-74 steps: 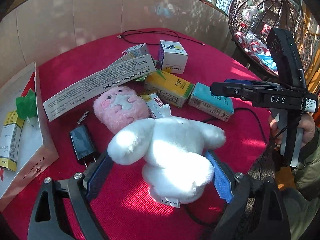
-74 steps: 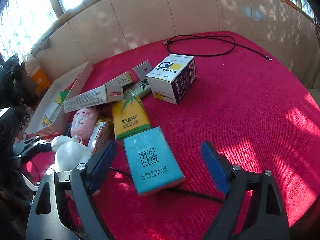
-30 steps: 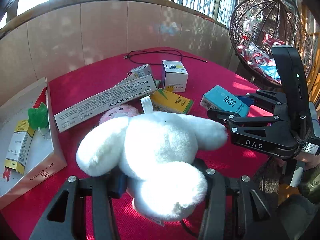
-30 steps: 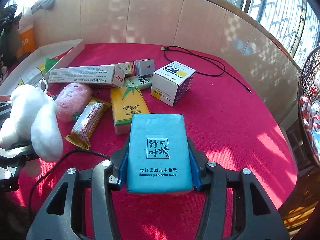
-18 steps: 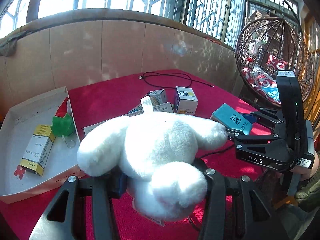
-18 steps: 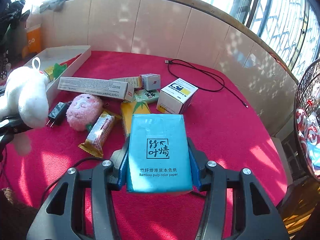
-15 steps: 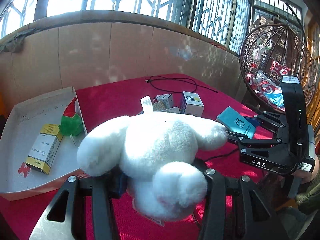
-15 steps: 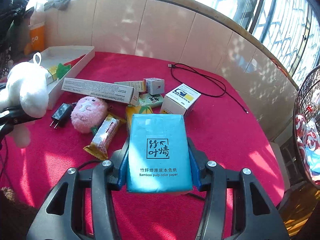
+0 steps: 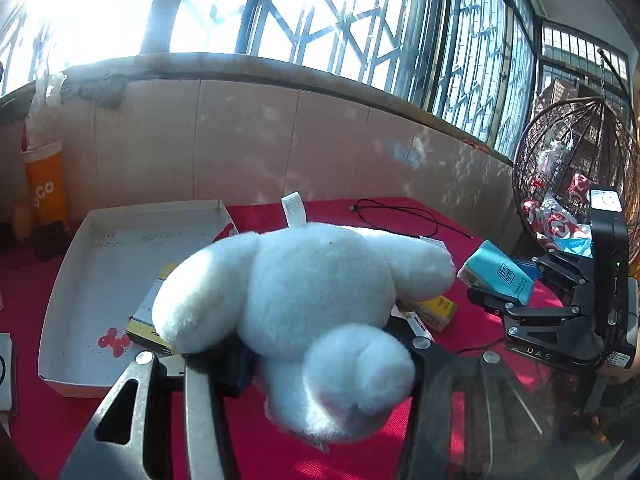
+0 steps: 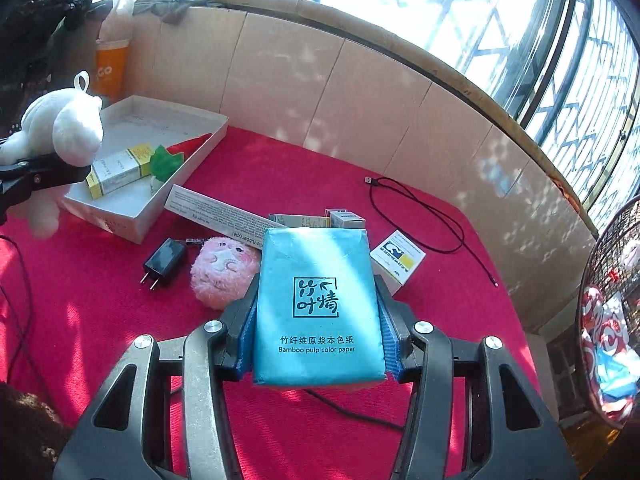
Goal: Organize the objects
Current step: 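Carry the bunny and blue tissue pack into the white tray and release both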
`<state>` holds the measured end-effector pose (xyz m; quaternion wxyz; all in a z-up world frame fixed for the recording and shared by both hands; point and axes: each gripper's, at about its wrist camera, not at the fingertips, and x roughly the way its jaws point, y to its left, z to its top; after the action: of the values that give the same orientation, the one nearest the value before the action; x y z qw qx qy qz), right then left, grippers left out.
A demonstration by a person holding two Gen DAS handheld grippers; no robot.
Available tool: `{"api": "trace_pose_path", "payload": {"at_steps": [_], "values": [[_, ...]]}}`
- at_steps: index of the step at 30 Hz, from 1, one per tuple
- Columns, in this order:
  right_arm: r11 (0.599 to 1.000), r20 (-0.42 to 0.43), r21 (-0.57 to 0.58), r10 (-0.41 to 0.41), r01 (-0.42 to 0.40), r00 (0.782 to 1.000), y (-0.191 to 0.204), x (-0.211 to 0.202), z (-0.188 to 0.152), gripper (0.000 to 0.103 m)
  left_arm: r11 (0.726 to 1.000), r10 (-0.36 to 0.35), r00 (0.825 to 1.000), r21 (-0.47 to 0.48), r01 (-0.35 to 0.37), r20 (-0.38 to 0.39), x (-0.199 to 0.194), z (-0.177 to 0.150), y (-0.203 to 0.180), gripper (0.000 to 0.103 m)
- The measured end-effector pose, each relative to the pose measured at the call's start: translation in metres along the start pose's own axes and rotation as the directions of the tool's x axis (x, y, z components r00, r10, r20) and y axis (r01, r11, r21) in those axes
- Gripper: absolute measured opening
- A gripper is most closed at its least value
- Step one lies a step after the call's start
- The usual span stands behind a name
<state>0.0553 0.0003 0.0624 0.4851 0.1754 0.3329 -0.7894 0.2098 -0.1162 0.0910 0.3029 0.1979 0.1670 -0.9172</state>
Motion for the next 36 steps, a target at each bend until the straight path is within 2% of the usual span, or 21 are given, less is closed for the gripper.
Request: {"api": "trace_pose_path", "payload": {"at_steps": [9, 16, 21, 24, 28, 36], "values": [[0.997, 0.029, -0.074, 0.022, -0.02, 0.999, 0.026, 0.0, 0.027, 0.05, 0.991, 0.108, 0.993, -0.08, -0.104, 0.049, -0.018, 0.008, 0.049, 0.049], [0.991, 0.043, -0.121, 0.064, -0.058, 0.997, 0.049, 0.006, 0.052, 0.05, 0.979, 0.197, 0.979, -0.074, -0.192, 0.055, -0.02, 0.013, 0.074, 0.049], [0.984, 0.03, -0.135, 0.118, -0.113, 0.993, 0.063, 0.017, 0.071, 0.05, 0.966, 0.252, 0.966, -0.082, -0.247, 0.056, -0.022, 0.02, 0.095, 0.049], [0.978, 0.008, -0.103, 0.185, -0.184, 0.983, 0.066, 0.026, 0.086, 0.05, 0.955, 0.289, 0.956, -0.084, -0.284, 0.05, -0.021, 0.025, 0.11, 0.049], [0.958, -0.018, -0.051, 0.281, -0.281, 0.96, 0.073, 0.039, 0.109, 0.05, 0.935, 0.35, 0.936, -0.075, -0.347, 0.029, -0.01, 0.035, 0.128, 0.049], [0.916, -0.09, 0.029, 0.402, -0.401, 0.911, 0.109, 0.088, 0.155, 0.05, 0.869, 0.493, 0.868, -0.001, -0.494, -0.056, 0.037, 0.043, 0.152, 0.05]]}}
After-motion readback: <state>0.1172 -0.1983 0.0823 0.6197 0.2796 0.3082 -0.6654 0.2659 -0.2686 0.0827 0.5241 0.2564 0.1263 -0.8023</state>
